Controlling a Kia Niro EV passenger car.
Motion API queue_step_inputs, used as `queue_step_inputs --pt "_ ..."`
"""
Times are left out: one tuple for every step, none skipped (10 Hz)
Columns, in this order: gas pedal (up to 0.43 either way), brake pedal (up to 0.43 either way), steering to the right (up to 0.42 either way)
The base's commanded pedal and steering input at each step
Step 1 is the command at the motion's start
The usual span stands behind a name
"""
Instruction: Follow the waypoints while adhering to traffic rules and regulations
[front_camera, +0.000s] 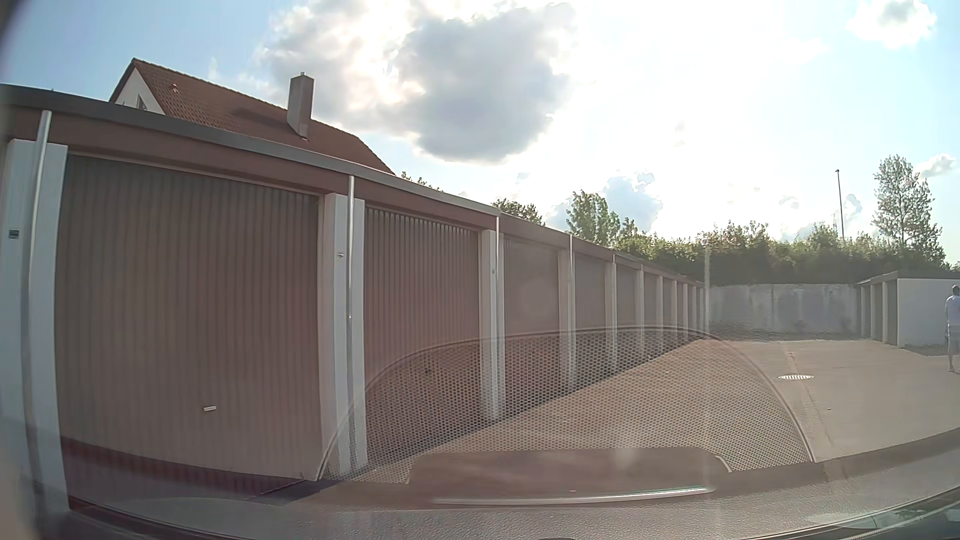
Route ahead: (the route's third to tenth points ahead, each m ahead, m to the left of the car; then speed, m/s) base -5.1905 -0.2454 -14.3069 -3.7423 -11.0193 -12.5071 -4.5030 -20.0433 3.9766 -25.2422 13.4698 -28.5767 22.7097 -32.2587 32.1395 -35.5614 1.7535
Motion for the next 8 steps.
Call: queue_step_inputs --pt "0.000 0.226 0.486" --pt "0.000 0.226 0.509" --pt "0.000 0.232 0.531" --pt "0.000 0.232 0.554" --pt "0.000 0.226 0.583" --pt "0.000 0.226 0.635" --pt "0.000 0.226 0.684" --pt "0.000 0.232 0.759"
